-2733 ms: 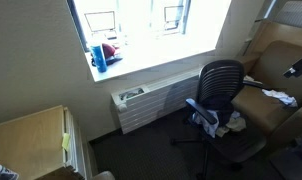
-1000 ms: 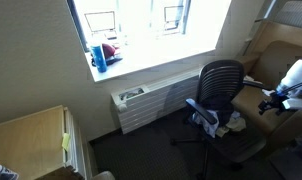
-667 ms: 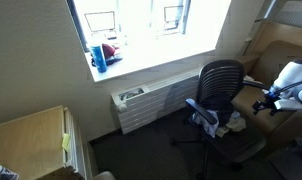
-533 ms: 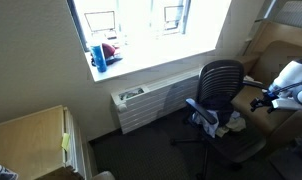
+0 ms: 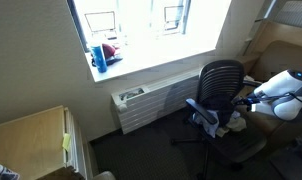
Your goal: Pick up the blue shirt from the black chair and hang it on the armrest of the brown chair
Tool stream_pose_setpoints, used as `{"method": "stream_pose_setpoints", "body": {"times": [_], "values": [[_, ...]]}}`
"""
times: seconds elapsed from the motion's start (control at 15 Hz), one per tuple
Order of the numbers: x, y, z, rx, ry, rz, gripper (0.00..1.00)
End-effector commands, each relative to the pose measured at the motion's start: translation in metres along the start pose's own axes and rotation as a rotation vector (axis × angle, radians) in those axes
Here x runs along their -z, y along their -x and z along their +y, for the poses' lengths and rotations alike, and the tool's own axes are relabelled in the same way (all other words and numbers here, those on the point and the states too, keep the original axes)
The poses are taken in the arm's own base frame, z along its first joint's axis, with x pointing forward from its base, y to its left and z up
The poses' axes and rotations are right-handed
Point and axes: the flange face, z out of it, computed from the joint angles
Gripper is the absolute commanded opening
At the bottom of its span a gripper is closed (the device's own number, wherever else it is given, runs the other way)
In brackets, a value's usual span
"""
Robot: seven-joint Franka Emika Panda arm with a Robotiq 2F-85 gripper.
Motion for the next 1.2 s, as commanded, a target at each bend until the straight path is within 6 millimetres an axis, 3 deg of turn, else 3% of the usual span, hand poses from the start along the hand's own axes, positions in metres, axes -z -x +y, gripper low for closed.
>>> {"method": "stream_pose_setpoints", "body": {"times": [0.0,0.13,0.27,0.33,0.53,0.67,0.73,0.87,1.13], "values": [[0.0,-0.003,0.004,-0.004,0.002,0.0,1.0],[-0.004,-0.007,0.012,-0.013,0.017,-0.02,1.0],[-0.041,-0.014,0.022,-0.106,0.034,-0.109,1.0],[-0.052,-0.007,0.011,-0.126,0.017,-0.164,1.0],[-0.101,-0.013,0.016,-0.239,-0.03,-0.263,1.0],[-0.139,-0.027,0.051,-0.31,-0.012,-0.285,1.0],[-0.103,-0.014,0.03,-0.262,-0.01,-0.255,1.0],[-0.12,-0.02,0.047,-0.279,-0.003,-0.257,1.0],[-0.102,-0.013,0.031,-0.245,-0.003,-0.201,1.0]]}}
